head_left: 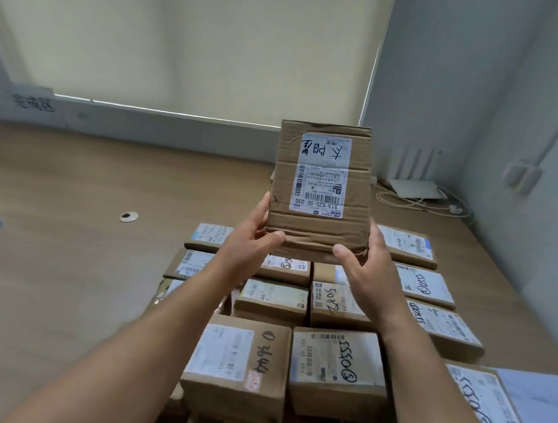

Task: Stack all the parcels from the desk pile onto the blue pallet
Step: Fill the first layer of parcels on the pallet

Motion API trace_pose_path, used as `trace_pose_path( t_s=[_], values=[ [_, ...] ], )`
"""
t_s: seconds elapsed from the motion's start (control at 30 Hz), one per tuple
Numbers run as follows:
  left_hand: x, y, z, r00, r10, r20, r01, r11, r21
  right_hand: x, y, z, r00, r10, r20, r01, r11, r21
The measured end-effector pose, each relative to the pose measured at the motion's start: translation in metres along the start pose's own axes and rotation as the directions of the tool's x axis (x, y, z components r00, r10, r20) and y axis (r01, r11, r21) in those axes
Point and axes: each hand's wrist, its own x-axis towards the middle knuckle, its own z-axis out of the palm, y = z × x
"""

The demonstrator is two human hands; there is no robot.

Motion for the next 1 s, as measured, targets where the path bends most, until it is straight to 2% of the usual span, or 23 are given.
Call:
trace_pose_path(
  t_s=[0.2,0.47,1.0],
  values=[
    [-0.053,-0.012,-0.088,0.992,-0.016,-0.128,0.016,1.0,-0.002,-0.033,-0.051,0.078,0.994,-0.088,0.06,0.087,0.996,0.025],
    [-0.136,-0.044,-0.204,0.949,-0.087,-0.303,0.102,0.994,0.037,-0.089,-0.115,0.199,0.979,-0.091,0.18,0.08,0.994,0.071],
    [-0.275,-0.112,-0.394,0.846,-0.229,-0.482,0.241,0.97,-0.038,-0.185,-0.218,0.392,0.904,-0.199,0.378,0.174,0.98,0.099]
  ],
)
